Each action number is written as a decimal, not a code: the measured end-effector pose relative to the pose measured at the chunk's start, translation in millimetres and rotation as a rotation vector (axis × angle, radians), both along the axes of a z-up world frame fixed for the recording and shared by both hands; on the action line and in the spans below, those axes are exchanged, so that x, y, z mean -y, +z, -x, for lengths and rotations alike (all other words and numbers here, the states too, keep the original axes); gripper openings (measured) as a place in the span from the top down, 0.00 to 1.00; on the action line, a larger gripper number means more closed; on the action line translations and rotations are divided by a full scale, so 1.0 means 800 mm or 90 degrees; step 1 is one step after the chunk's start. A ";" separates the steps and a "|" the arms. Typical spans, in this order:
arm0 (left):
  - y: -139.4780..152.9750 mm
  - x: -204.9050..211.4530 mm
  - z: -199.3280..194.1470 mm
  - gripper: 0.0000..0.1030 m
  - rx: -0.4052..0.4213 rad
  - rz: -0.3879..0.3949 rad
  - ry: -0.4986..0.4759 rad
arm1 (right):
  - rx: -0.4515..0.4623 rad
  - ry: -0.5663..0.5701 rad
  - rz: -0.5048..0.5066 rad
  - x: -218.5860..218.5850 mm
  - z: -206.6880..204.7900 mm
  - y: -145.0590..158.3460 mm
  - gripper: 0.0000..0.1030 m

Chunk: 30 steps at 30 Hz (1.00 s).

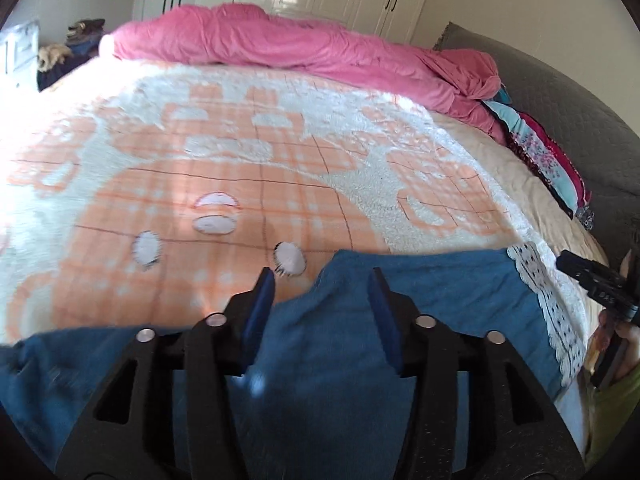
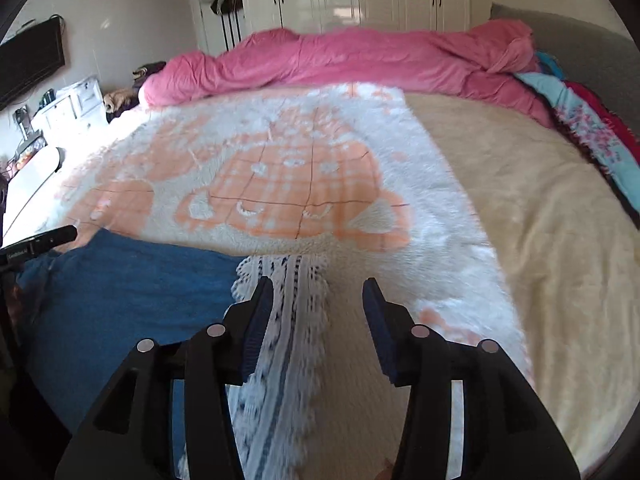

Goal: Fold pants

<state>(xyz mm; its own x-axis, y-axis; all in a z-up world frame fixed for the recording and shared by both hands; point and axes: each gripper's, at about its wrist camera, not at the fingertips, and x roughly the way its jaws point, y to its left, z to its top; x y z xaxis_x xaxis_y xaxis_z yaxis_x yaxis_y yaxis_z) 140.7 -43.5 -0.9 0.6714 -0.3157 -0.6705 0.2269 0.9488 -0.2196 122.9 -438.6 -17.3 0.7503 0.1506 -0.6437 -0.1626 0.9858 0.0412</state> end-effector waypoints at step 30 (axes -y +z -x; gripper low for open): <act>-0.034 -0.119 0.065 0.22 -0.121 0.051 0.200 | -0.104 0.071 -0.013 -0.061 0.107 -0.065 0.56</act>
<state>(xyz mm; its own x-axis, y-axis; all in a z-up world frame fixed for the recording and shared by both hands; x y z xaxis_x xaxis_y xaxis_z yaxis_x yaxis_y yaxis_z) 88.5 51.8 -27.9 0.6099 -0.1710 -0.7738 -0.1244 0.9437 -0.3066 37.0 -389.9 -69.7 0.6142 0.2411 -0.7515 -0.2606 0.9607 0.0952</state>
